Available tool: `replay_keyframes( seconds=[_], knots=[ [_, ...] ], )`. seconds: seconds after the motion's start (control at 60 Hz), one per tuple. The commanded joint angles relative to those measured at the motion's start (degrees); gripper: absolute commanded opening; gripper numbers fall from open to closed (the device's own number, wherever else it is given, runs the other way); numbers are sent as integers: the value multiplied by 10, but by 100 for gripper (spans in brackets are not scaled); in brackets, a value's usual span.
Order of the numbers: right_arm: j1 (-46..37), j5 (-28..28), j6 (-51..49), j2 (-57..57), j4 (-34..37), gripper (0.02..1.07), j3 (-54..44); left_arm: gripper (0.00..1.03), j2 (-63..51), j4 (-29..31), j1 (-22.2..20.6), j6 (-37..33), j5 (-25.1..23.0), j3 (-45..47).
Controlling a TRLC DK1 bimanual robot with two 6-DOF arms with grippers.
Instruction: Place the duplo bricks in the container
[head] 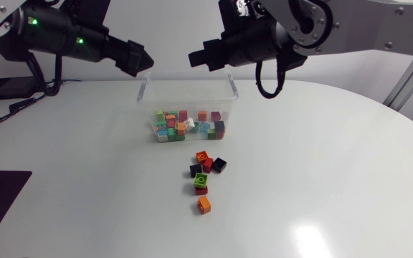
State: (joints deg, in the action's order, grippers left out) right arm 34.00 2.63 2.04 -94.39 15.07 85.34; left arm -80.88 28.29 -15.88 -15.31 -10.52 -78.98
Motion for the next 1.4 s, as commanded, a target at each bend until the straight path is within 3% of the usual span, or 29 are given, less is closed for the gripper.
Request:
replay_keyframes(
  seconds=[0.0, 0.55, 0.817, 0.867, 0.983, 1.033, 1.2, 1.383],
  knots=[
    [-5, -5, -6, -32, -18, 30, 18, 98, 34, 10, -3, -25, -6, 54],
    [-24, -13, -7, -162, -60, 30, 104, 98, 149, 2, -16, -90, -41, 264],
    [-34, -24, -11, -229, -10, 33, 178, 98, 162, 2, -35, -99, -40, 294],
    [-35, -19, -11, -242, -5, 40, 192, 98, 163, 2, -47, -101, -40, 305],
    [-37, -10, -10, -259, 18, 86, 224, 98, 154, -21, -71, -100, -40, 334],
    [-37, -7, -10, -259, 24, 96, 231, 98, 145, -32, -79, -100, -40, 343],
    [-46, -7, -12, -226, 29, 101, 210, 98, 109, -76, -100, -99, -40, 364],
    [-78, -30, -20, -104, 20, 101, 83, 98, 54, -107, -122, -102, -38, 367]
  ],
)
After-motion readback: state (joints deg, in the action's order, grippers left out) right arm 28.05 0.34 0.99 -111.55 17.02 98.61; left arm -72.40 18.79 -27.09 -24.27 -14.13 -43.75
